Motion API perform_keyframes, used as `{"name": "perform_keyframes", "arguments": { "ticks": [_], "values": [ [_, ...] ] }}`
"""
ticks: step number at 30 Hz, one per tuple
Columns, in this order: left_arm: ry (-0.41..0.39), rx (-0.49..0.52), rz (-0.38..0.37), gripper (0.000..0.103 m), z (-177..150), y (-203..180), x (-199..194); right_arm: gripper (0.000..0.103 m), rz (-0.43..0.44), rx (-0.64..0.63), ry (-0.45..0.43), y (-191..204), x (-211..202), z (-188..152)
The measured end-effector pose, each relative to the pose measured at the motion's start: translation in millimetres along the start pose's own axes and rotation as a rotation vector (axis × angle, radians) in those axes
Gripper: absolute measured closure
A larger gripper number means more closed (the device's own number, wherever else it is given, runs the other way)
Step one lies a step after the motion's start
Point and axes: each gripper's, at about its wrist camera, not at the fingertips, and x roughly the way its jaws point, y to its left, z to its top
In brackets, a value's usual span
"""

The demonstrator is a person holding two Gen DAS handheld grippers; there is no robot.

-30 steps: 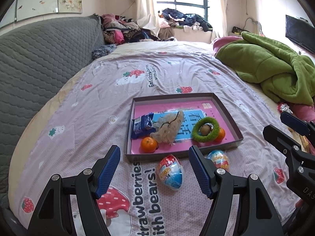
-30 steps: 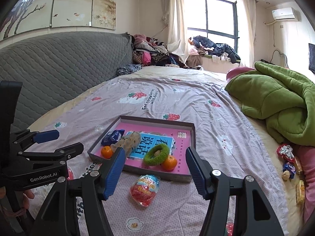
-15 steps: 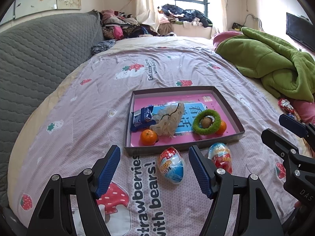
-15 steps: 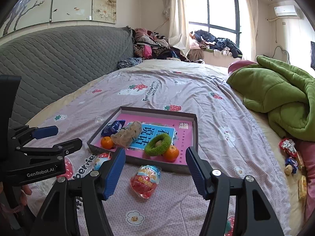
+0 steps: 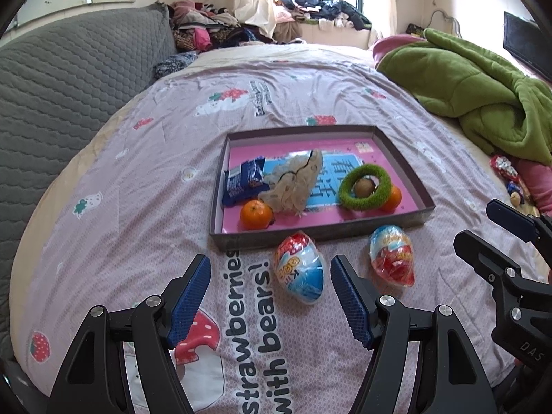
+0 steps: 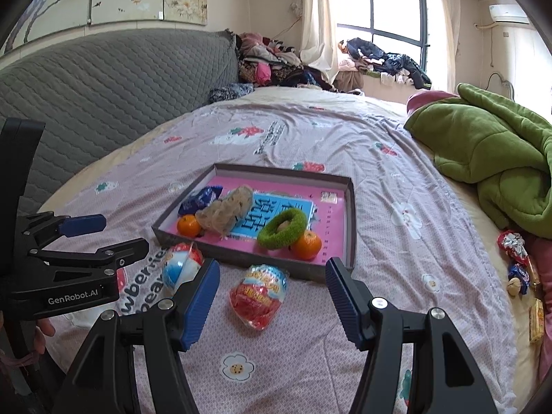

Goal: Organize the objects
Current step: 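Move the left gripper to the blue egg while the right approaches the red egg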

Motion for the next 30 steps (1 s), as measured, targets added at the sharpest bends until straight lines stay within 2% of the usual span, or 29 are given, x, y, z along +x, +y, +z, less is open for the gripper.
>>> {"name": "perform_keyframes", "arguments": {
  "ticks": [15, 30],
  "values": [
    [0.075, 0.003, -0.028, 0.03, -12, -10, 33, 0.04, 0.006, -0.05, 0.112, 16, 38, -26],
    [0.114, -0.015, -0.016, 0.029, -10, -16, 70, 0.04, -0.024, -0.058, 0.134, 20, 73, -40]
  ]
}}
